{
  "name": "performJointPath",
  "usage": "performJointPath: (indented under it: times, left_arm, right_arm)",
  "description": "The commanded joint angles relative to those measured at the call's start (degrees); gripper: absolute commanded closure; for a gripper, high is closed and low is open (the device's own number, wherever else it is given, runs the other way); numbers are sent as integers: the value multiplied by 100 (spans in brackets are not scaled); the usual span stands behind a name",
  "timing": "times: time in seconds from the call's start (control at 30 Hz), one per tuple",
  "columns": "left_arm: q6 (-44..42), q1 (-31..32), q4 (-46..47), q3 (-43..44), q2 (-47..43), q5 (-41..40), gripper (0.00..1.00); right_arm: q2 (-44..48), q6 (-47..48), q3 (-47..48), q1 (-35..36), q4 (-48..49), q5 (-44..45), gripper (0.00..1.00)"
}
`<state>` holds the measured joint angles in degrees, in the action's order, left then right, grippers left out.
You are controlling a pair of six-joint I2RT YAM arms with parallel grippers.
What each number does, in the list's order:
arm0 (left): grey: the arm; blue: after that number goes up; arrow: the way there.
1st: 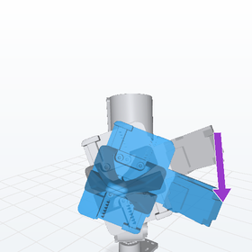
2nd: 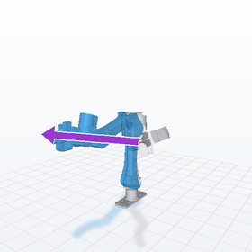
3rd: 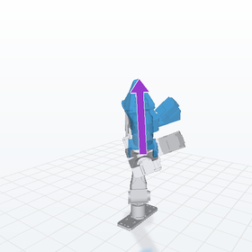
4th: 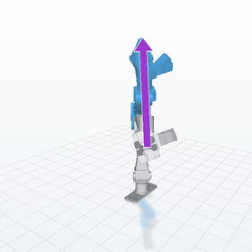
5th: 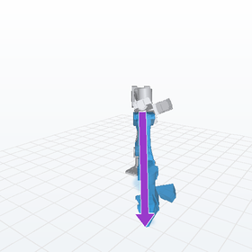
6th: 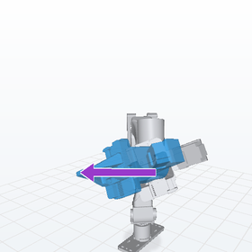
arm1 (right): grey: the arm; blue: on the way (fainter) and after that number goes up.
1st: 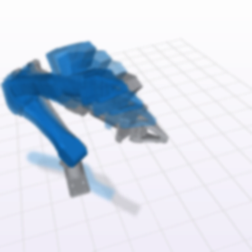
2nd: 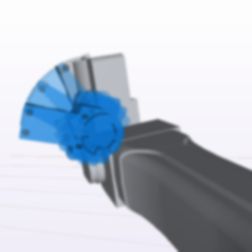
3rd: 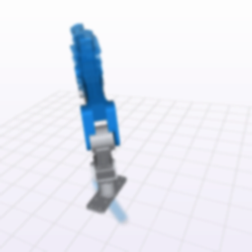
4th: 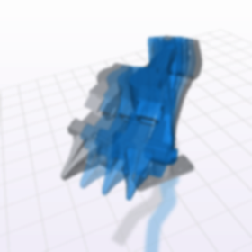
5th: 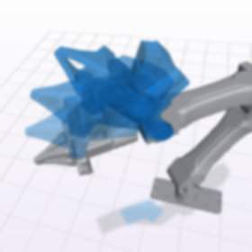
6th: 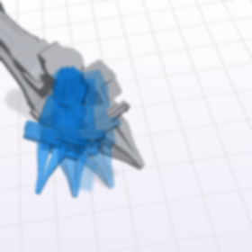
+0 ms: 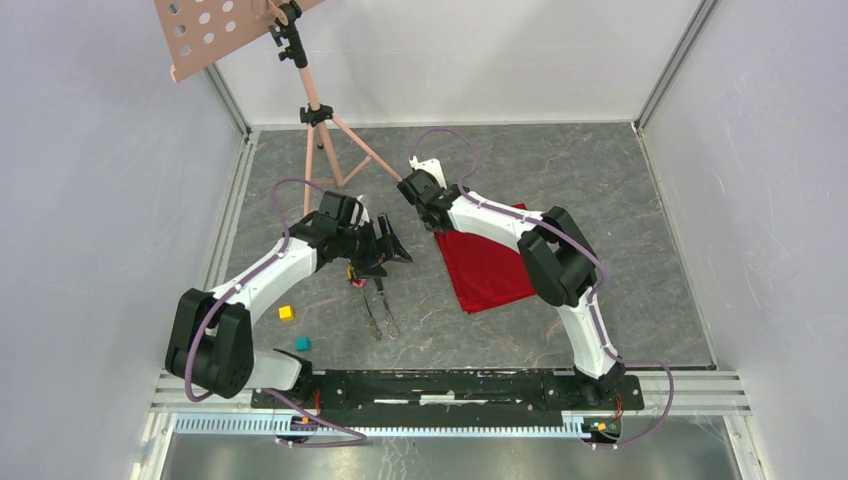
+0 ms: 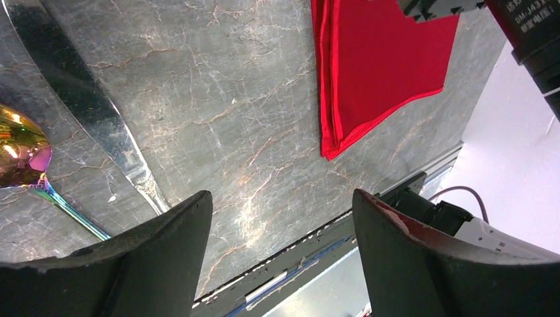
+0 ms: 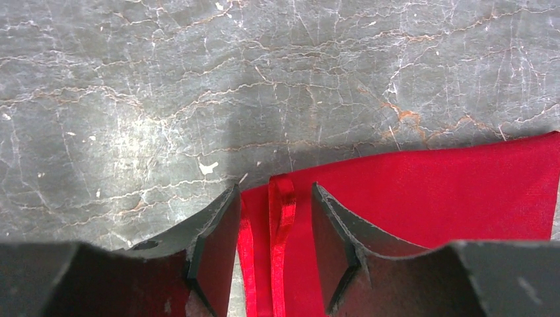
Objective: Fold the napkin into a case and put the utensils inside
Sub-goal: Fold the square-folded napkin at the center of the board, then smooth out the rectangle-folded napkin at the center of the board.
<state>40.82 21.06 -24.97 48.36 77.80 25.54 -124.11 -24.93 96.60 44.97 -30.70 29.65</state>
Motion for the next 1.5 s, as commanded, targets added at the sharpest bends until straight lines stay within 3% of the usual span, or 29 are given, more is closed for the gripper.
performJointPath:
  times: [0.0, 0.37, 0.73, 0.8, 0.9, 1.0, 1.47]
  left_arm:
    - [-306, -25, 3, -37, -199, -23, 16]
    - [-311, -16, -3, -37, -184, -36, 16]
    - [-272, -23, 7, -19, -64, -71, 15]
    - [-214, -27, 82, -43, 7, 6, 15]
    - [-99, -21, 230, -44, 149, 171, 15]
    - [-37, -19, 305, -45, 235, 250, 15]
    - [38, -17, 344, -28, 273, 247, 15]
  right_arm:
    - [-194, -144, 287, 28, -15, 272, 50]
    - [-457, -142, 258, 28, 94, 437, 60]
    - [-243, 165, 270, 20, 213, 482, 91]
    - [-118, 219, 201, 13, 282, 432, 88]
    - [22, 230, 42, -32, 388, 350, 69]
    - [79, 214, 7, -83, 407, 243, 62]
    - [-89, 330, 201, -206, 433, 176, 62]
